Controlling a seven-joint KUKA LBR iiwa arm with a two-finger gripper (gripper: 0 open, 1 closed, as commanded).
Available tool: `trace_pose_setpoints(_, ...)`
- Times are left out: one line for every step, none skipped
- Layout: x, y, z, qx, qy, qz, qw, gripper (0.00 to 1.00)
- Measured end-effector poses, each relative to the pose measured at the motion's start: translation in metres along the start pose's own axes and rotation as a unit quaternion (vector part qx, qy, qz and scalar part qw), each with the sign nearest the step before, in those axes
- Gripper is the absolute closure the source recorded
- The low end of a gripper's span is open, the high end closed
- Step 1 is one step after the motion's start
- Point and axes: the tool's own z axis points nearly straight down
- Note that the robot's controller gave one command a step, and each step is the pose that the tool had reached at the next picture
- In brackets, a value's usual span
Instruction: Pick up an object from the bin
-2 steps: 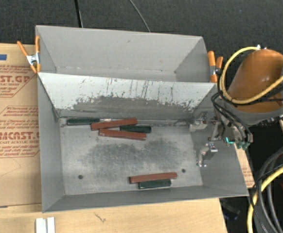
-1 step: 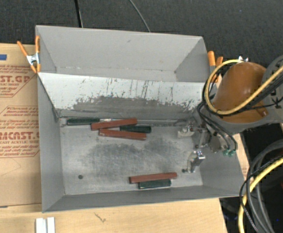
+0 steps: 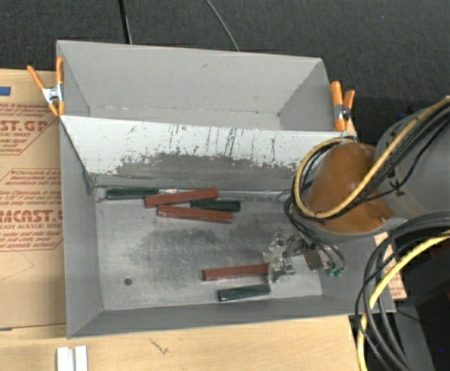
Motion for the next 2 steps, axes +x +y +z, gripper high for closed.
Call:
trace_pose_setpoints(0.000, 0.000, 0.000, 0.000, 0.0000, 0.000, 1.0000, 1.00)
trace_pose_setpoints(-0.001, 0.006, -0.161, -0.001, 0.0069, -0.023, 0.9997, 1.00)
